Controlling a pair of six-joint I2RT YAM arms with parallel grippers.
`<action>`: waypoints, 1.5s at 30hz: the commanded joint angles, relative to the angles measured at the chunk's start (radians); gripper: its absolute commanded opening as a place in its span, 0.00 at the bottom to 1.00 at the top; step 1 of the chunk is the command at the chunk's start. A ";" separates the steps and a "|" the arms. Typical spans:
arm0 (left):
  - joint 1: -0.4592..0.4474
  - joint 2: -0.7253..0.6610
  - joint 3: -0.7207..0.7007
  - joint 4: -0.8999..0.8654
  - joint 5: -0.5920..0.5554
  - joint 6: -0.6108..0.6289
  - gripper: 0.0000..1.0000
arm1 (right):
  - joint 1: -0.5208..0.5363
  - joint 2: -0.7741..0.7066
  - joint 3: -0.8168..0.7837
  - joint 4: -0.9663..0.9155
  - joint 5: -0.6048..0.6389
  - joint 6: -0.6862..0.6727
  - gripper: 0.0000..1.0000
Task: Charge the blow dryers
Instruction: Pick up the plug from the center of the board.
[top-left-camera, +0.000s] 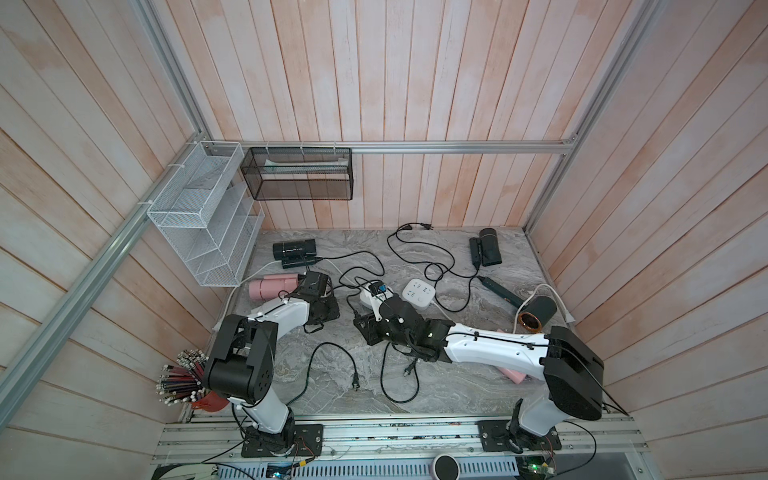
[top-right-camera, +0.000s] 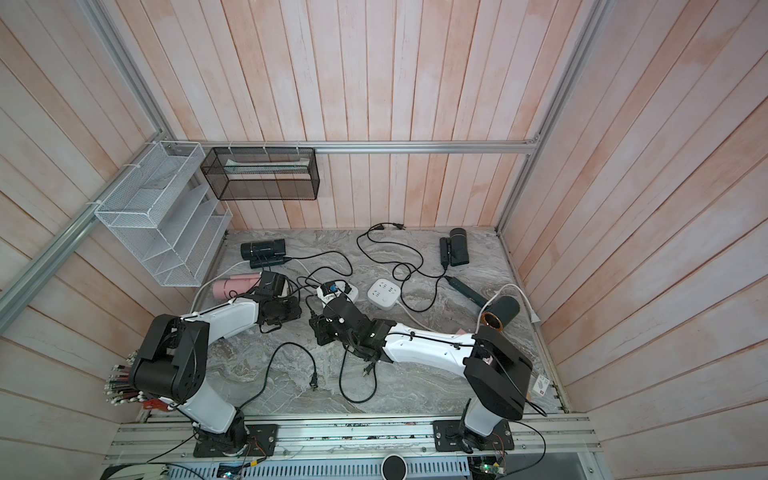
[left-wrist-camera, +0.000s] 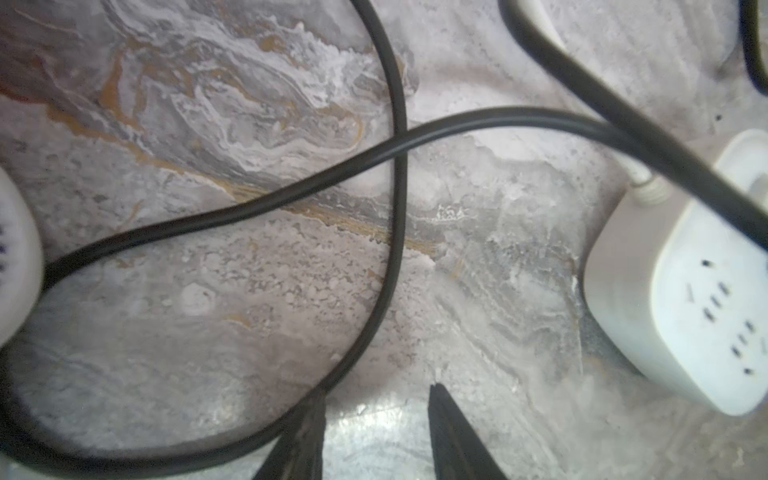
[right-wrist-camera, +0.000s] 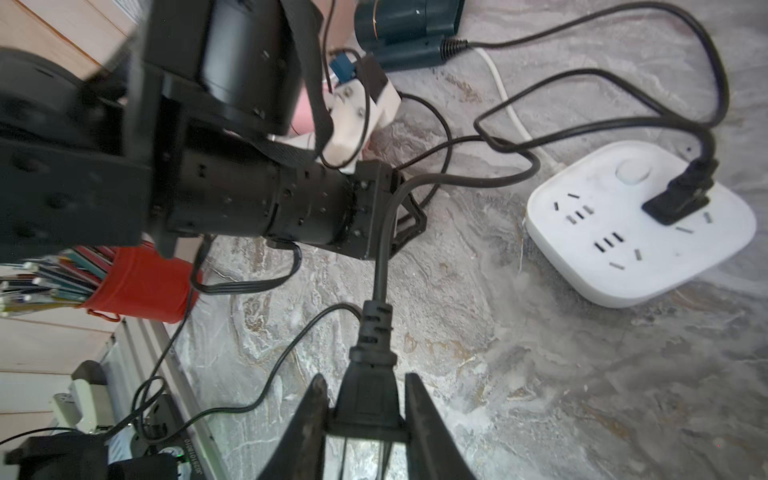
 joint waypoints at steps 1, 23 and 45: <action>-0.001 0.029 0.018 -0.003 -0.058 -0.006 0.38 | -0.024 -0.041 0.005 0.011 -0.027 -0.022 0.24; 0.005 -0.070 0.112 0.058 0.098 -0.079 0.27 | -0.085 -0.231 -0.039 0.067 -0.256 -0.098 0.23; 0.135 -0.209 0.038 0.046 0.330 -0.081 0.48 | -0.097 -0.418 0.071 0.020 -0.283 -0.206 0.22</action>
